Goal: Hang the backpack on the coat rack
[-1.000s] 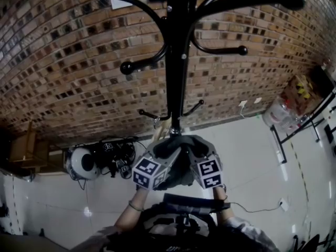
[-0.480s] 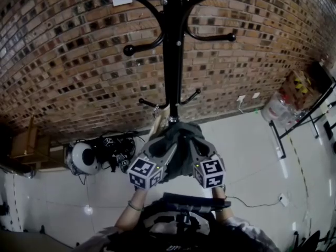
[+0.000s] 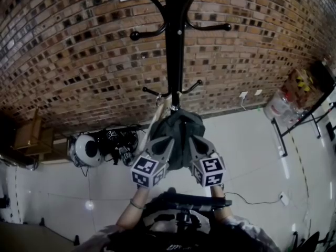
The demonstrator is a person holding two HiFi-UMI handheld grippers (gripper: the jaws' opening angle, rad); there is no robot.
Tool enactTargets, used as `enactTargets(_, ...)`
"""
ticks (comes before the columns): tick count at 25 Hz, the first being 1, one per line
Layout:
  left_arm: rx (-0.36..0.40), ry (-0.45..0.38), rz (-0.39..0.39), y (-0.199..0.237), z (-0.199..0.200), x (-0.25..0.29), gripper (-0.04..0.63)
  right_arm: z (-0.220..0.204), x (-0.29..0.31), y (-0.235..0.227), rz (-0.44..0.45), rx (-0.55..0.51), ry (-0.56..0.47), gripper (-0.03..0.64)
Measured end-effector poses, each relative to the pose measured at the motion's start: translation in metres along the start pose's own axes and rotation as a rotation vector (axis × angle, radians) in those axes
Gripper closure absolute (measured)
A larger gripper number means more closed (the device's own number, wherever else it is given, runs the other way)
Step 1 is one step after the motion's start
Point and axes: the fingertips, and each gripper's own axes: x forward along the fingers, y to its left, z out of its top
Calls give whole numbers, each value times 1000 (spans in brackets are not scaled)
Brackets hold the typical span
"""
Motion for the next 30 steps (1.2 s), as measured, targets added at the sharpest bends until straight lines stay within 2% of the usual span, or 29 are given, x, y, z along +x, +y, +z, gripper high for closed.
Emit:
enactTargets(6,-20,17,23,-16,-9,-17,598,-7,-18,15,30,-9,10,618)
enactTargets(14,-40,20,35,-37,-20,-32,598,-15,-42,25,67,32,7,618)
enactTargets(30,-51,21,14,-62,-29,-41,598,-25,-65,30,81,39,3,620)
